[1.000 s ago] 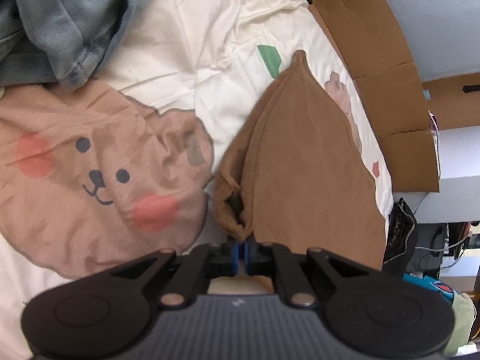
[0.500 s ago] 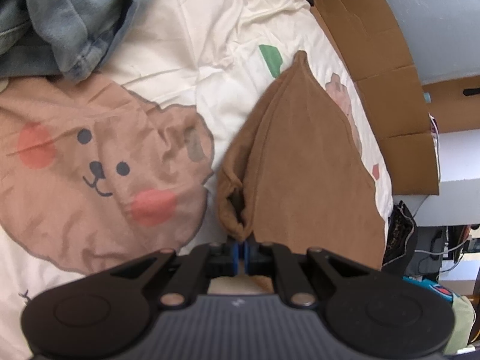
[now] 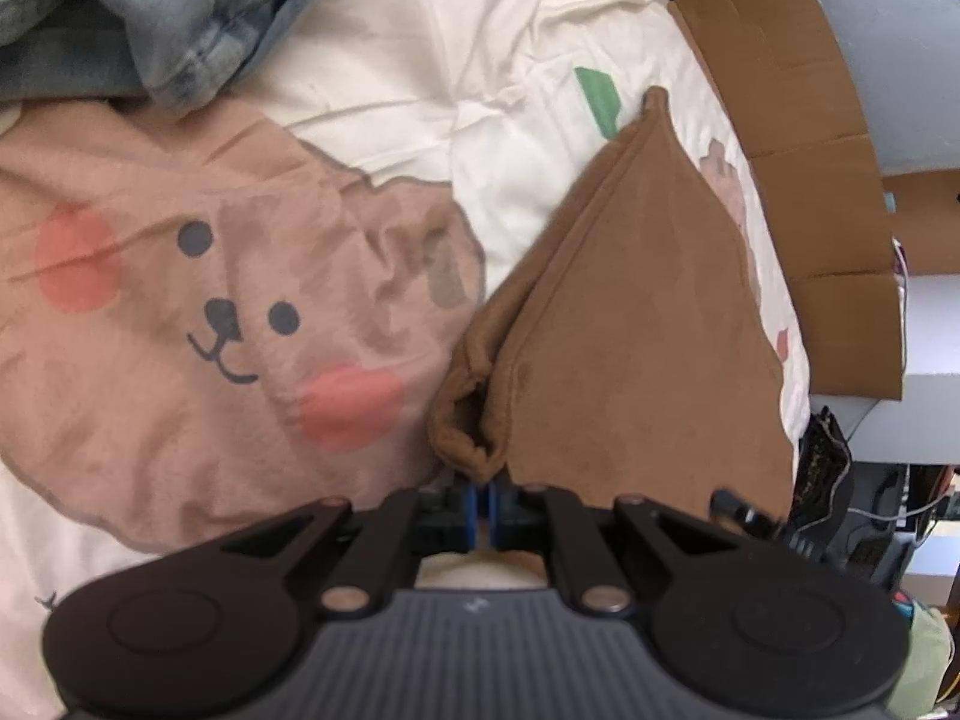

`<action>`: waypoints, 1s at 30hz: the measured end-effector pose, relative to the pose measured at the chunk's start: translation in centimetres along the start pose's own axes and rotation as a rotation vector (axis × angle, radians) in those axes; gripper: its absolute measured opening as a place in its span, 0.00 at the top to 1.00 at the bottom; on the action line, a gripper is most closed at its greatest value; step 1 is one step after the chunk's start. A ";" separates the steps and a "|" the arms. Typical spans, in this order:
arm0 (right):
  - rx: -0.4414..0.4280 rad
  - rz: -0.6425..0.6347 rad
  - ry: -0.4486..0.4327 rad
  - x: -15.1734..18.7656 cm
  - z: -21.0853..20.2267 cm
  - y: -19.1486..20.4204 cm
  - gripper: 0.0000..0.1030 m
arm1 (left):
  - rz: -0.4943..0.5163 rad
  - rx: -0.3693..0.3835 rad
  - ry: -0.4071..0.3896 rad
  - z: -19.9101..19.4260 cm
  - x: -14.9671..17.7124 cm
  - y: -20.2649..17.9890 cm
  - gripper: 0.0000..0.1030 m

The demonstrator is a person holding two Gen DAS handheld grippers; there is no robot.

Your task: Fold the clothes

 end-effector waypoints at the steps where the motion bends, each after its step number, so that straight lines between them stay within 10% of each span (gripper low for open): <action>1: 0.000 0.001 -0.001 -0.7 0.4 -0.2 0.87 | -0.001 0.001 0.004 0.1 0.0 0.1 0.96; 30: 0.124 -0.014 -0.140 -16.1 6.2 -1.8 0.87 | -0.041 0.041 0.010 0.1 0.2 0.7 0.95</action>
Point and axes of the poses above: each gripper's, at about its wrist camera, not at the fingertips, and z roughly the way its jaws point, y to its left, x to its underside, the point moved 1 cm from there along z, roughly the way its jaws point, and after that the axes turned 6 degrees about -x, right-handed, at the moved point
